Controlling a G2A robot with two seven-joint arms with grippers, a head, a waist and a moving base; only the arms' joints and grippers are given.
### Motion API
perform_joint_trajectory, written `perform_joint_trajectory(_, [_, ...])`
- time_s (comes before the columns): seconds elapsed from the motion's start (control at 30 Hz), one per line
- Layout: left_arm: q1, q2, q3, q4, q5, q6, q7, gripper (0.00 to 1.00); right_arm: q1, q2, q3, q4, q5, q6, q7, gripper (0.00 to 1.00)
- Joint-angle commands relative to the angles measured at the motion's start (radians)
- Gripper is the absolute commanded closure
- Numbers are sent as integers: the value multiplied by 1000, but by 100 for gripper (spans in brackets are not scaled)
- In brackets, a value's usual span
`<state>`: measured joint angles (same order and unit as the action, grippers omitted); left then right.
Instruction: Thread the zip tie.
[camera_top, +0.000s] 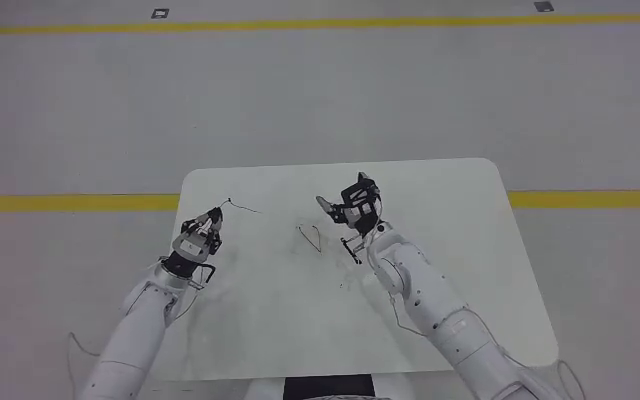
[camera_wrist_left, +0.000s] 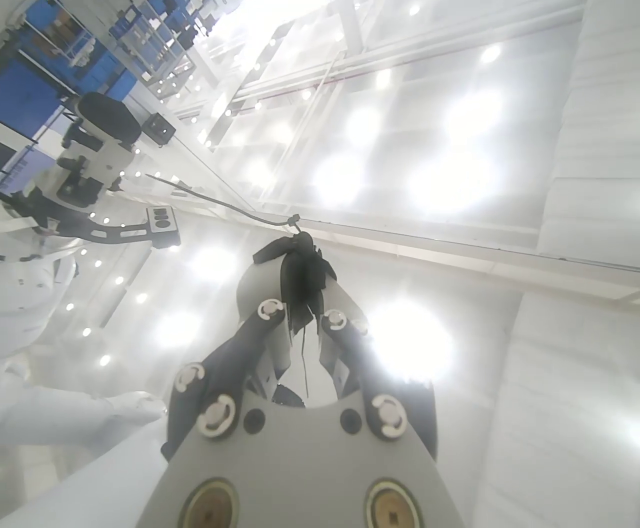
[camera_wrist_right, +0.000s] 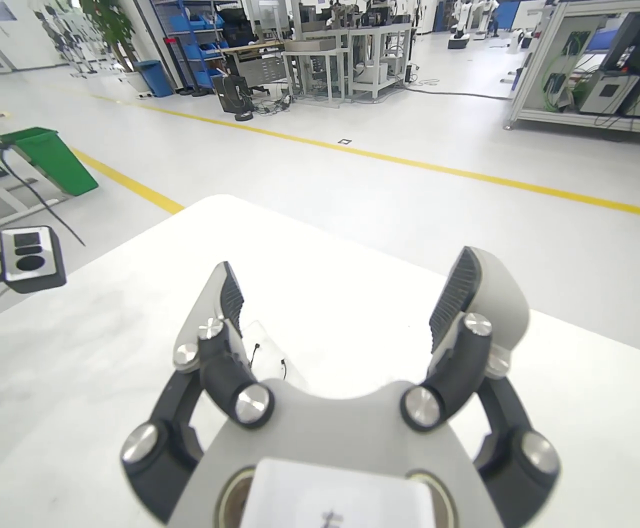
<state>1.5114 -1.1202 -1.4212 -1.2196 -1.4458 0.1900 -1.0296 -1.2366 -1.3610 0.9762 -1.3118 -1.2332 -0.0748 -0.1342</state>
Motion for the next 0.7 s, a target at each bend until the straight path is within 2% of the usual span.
perform_joint_trajectory(0.0, [2, 1, -3, -1, 10, -2, 10, 100, -3, 0, 9, -2, 14, -9, 2, 0])
perform_joint_trajectory(0.67, [4, -1, -8, -10, 24, -16, -5, 100, -13, -3, 25, -8, 44, -23, 7, 0])
